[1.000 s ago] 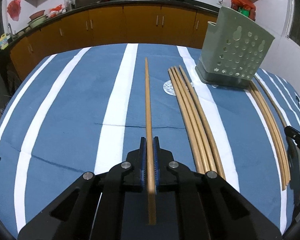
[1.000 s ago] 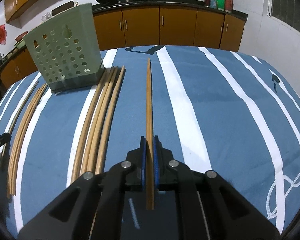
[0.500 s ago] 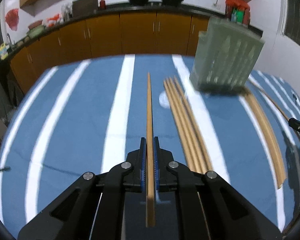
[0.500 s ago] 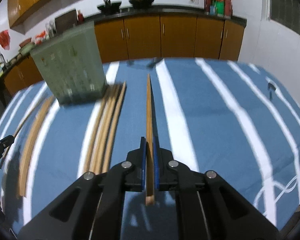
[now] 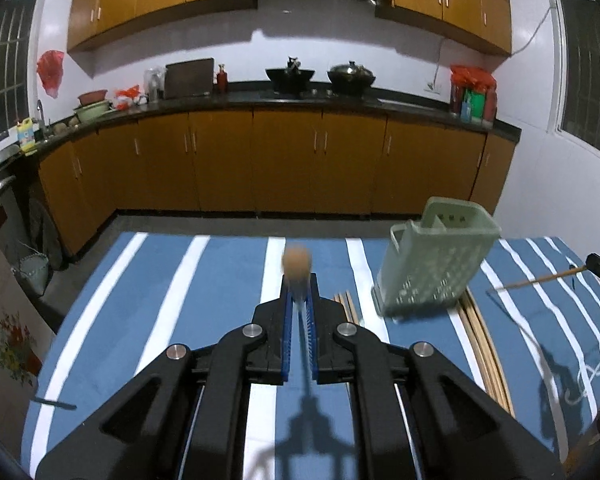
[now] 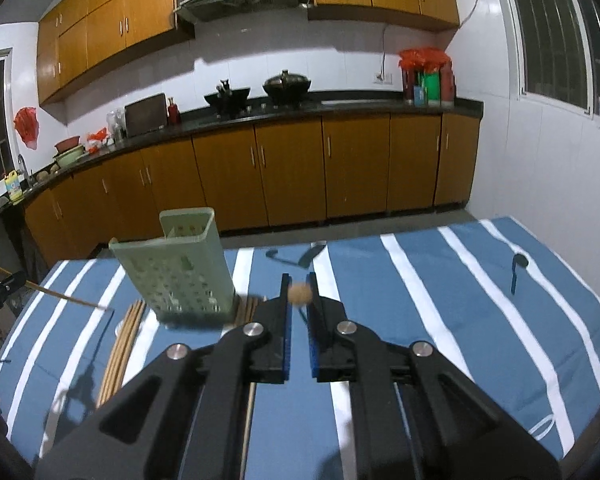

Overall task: Organize utensils
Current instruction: 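Lift both held chopsticks upright and carry them over the green holder, then lower the chopsticks into the green holder and open both tools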

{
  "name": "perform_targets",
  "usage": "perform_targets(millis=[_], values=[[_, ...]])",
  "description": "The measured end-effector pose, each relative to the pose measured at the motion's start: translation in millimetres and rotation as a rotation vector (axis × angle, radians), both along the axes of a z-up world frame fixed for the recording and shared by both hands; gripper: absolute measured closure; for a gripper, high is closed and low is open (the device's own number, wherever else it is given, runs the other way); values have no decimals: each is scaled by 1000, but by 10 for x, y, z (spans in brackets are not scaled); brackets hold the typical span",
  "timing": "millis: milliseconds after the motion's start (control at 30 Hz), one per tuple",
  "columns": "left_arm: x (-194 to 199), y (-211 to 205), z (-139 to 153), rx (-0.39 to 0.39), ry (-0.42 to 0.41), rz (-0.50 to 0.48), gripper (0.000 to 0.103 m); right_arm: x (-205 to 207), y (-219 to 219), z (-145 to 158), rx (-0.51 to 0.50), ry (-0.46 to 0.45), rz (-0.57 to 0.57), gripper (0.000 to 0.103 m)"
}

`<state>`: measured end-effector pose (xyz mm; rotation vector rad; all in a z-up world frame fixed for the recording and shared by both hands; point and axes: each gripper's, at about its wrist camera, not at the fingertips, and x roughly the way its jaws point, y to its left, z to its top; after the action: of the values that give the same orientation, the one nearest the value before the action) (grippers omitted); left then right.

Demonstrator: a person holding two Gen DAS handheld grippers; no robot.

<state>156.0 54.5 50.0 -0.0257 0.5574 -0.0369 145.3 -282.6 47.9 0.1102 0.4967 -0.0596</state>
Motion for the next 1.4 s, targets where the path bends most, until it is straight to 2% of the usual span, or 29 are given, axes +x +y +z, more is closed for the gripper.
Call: perform_targets(millis=[133, 267, 367, 467, 567, 667, 967, 1100, 1200, 1267, 1400], values=[[74, 61, 362, -26, -80, 19, 96, 33, -25, 380, 22, -95, 11, 95], [96, 56, 782, -61, -180, 13, 96, -11, 16, 918, 68, -235, 42, 95], [119, -31, 1117, -113, -272, 2, 96, -36, 115, 1231, 92, -327, 76, 95], [148, -155, 1304, -164, -336, -17, 96, -24, 258, 1434, 92, -408, 113, 95], [188, -343, 1339, -187, -358, -55, 96, 89, 363, 1454, 85, -421, 137, 95], [264, -511, 1229, -187, -343, -88, 96, 270, 443, 1343, 77, -388, 149, 95], [545, -748, 693, -196, -209, -120, 96, 658, 485, 858, 84, -259, 161, 94], [558, -726, 568, -209, -158, -116, 96, 609, 516, 781, 82, -250, 170, 89], [517, -658, 561, -218, -156, -114, 87, 548, 508, 813, 85, -264, 164, 78], [486, -632, 584, -217, -171, -107, 69, 476, 461, 840, 90, -271, 160, 78], [377, -528, 667, -232, -201, -103, 65, 322, 369, 872, 99, -282, 133, 73]])
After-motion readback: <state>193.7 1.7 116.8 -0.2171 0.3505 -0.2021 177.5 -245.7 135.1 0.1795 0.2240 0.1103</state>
